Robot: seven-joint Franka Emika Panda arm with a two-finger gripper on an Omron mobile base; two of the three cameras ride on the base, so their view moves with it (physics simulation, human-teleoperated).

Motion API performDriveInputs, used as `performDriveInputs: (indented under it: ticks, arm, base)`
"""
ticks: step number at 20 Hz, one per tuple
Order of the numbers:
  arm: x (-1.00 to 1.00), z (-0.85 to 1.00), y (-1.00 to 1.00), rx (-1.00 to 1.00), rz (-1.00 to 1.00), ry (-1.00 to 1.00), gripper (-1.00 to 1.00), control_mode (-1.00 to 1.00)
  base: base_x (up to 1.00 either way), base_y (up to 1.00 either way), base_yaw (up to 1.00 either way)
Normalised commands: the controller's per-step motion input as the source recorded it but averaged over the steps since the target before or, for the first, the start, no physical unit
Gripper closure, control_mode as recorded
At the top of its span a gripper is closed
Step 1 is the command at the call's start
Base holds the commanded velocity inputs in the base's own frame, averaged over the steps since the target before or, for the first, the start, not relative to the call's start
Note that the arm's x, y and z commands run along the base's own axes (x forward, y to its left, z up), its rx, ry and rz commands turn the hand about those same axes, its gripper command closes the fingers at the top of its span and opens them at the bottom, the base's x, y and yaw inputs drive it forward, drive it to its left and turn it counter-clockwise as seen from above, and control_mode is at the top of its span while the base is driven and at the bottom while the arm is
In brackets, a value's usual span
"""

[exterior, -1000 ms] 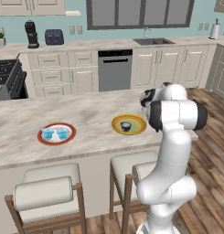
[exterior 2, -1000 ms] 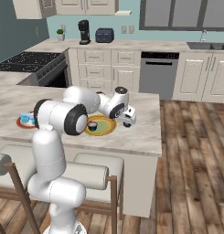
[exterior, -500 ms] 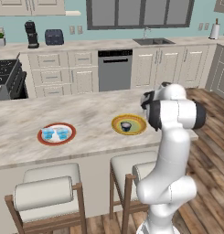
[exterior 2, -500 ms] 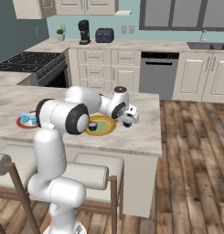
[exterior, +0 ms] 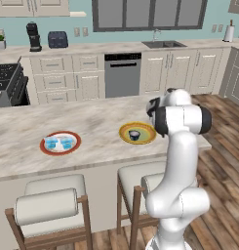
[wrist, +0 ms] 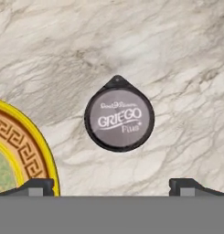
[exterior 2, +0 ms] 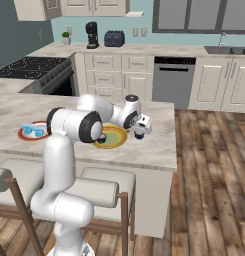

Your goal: Place two yogurt containers on each plate.

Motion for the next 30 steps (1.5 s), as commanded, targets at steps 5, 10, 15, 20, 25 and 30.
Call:
performDriveInputs:
  ticks: [5, 10, 15, 20, 25, 30]
  arm:
    - [0.28, -0.23, -0.04, 0.0, 0.0, 0.0, -1.0, -1.0]
    - [0.27, -0.09, -0.11, 0.0, 0.01, 0.0, -1.0, -1.0]
    - [0.27, -0.06, -0.11, 0.0, 0.01, 0.0, -1.0, -1.0]
    - [0.11, -0.17, -0.05, 0.0, 0.0, 0.01, -1.0, -1.0]
    - [0.0, -0.26, 0.0, 0.0, 0.0, 0.01, -1.0, -1.0]
    - [0.0, -0.13, 0.0, 0.0, 0.0, 0.0, -1.0, -1.0]
  base:
    - [0.0, 0.0, 0.0]
    - [0.0, 0.0, 0.0]
    - [0.0, 0.0, 0.0]
    - [0.0, 0.0, 0.0]
    - [0.0, 0.0, 0.0]
    - [0.0, 0.0, 0.0]
